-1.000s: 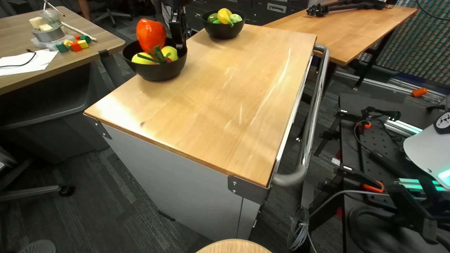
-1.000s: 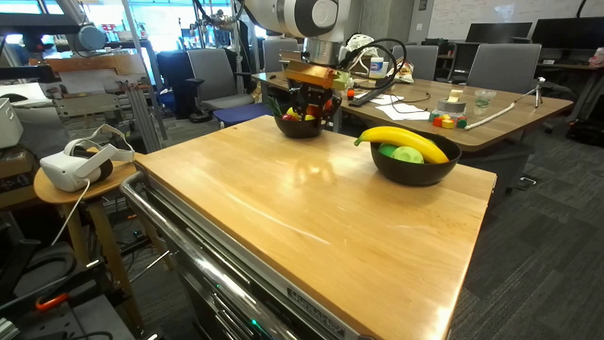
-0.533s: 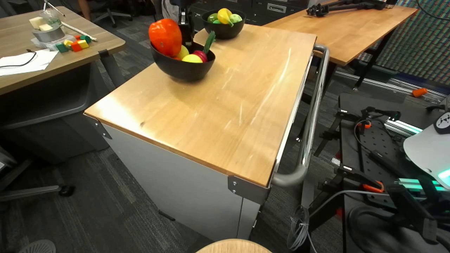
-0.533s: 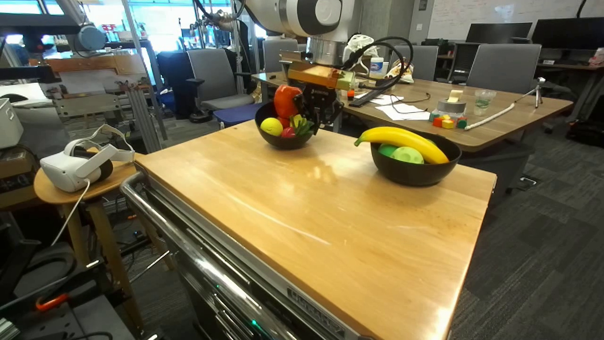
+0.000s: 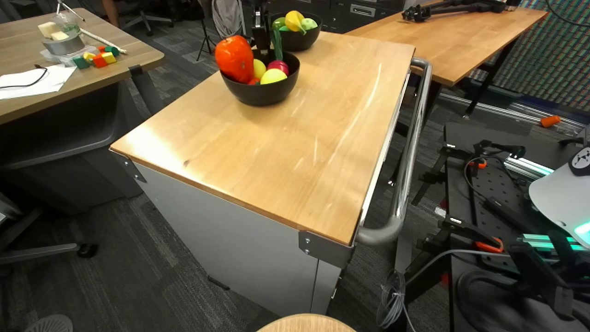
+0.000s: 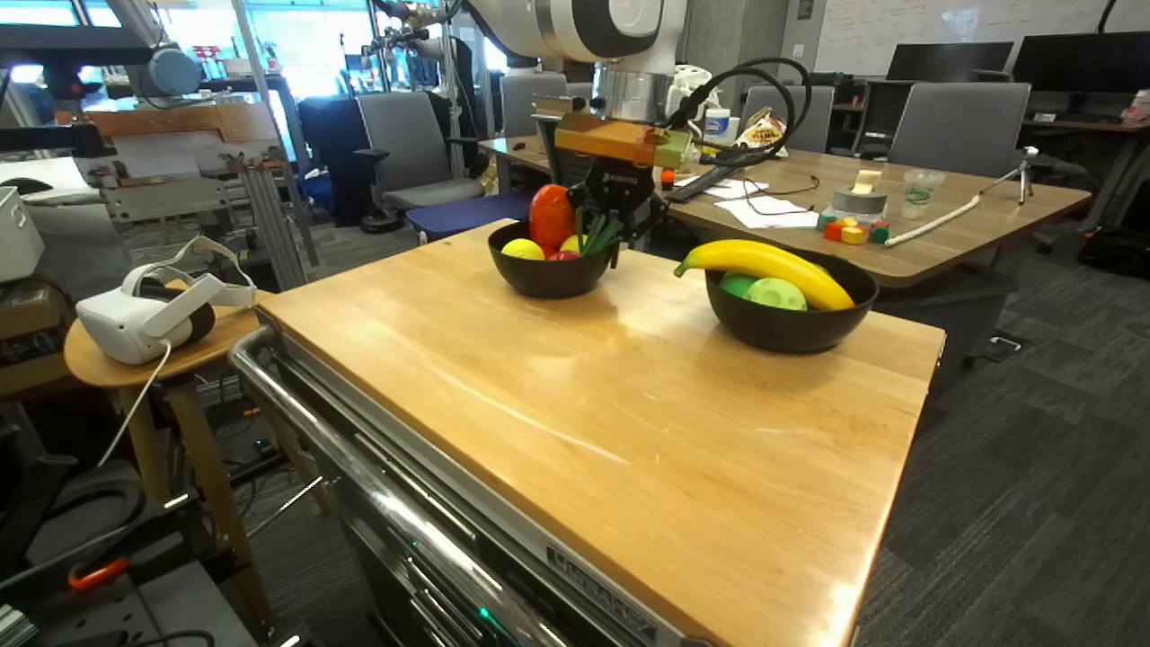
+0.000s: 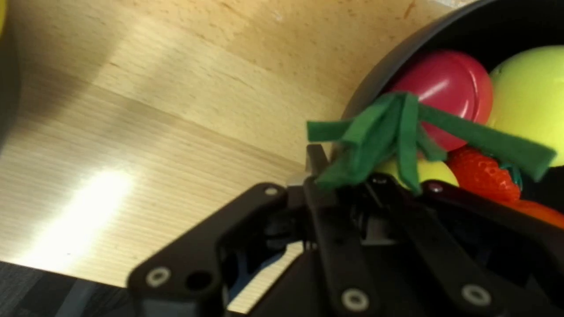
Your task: Remove the fruits from the bowls
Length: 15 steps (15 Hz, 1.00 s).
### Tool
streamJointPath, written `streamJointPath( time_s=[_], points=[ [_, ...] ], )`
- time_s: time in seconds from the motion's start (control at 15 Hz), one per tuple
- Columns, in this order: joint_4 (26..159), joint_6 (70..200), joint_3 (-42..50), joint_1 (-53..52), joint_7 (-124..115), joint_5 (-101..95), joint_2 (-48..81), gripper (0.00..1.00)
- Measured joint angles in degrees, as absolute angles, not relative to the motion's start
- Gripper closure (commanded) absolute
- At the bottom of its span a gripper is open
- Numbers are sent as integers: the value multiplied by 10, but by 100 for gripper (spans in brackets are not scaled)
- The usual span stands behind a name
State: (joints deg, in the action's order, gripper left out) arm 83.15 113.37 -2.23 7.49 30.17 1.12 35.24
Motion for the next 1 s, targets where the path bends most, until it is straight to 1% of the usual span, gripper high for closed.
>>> streamJointPath(
  time_s=[0.07,0.2,0.27,0.47,0.53,1.0],
  points=[
    [834,1134,-23,75,302,9,352,46],
    [836,1134,-24,74,302,7,351,32],
    [836,1134,-26,74,302,6,350,23],
    [834,1139,-32,73,302,7,332,2],
    [832,1139,-35,73,302,7,323,0],
    [819,1118,-65,70,308,53,281,0]
  ],
)
